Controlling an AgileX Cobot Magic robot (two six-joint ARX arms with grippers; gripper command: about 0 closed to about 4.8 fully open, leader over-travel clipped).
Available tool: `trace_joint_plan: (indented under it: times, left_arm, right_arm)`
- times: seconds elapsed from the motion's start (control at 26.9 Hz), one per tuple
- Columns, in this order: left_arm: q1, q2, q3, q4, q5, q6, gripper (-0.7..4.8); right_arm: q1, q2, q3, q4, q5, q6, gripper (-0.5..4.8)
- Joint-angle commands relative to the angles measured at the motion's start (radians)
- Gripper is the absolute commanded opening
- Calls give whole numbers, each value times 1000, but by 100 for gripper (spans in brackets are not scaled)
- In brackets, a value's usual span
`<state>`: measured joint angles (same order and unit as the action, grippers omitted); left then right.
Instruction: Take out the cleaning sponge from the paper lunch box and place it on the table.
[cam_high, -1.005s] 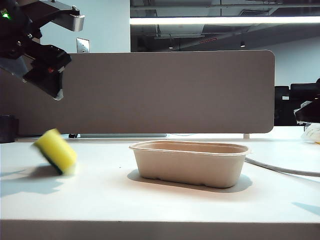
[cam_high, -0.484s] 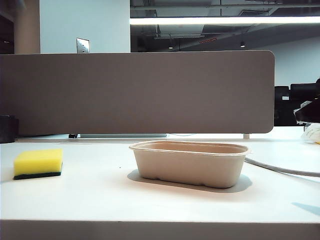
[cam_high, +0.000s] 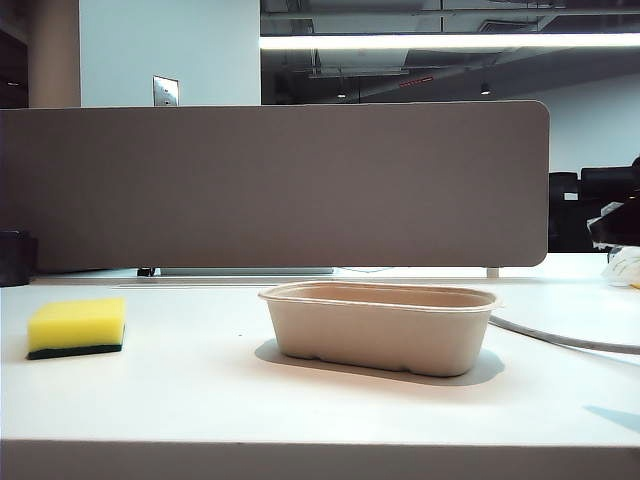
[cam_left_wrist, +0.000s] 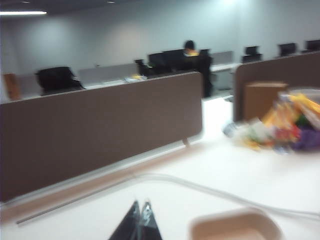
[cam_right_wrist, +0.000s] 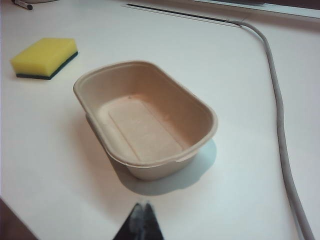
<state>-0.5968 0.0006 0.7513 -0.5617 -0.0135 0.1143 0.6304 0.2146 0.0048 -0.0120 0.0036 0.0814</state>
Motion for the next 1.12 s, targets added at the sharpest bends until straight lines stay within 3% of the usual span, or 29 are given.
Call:
trace_joint_plan:
  times: [0.04,0.15,0.48,0.82,0.93,1.12]
  left_arm:
    - [0,4,0,-81,96,-106,-3]
    - [0,5,-2,-146,112,-156,-3]
    - [0,3,-2,-190,266,-159,-5]
    - [7,3,-10,-230,250,-178,-4]
    - [85,3,-15,-238,187,-183,-5]
    - [343,3,-41,-220,16,-341,-4]
  right_arm:
    - [-2,-2,1,13,-8,0,-5]
    - [2,-3,1,15,5,0,-5]
    - [0,-10,1,16,1,0,-5]
    - [0,-10,1,16,1,0,-5]
    - [0,-10,1,16,0,0,-5]
    - [0,-10,1,16,0,0,-5]
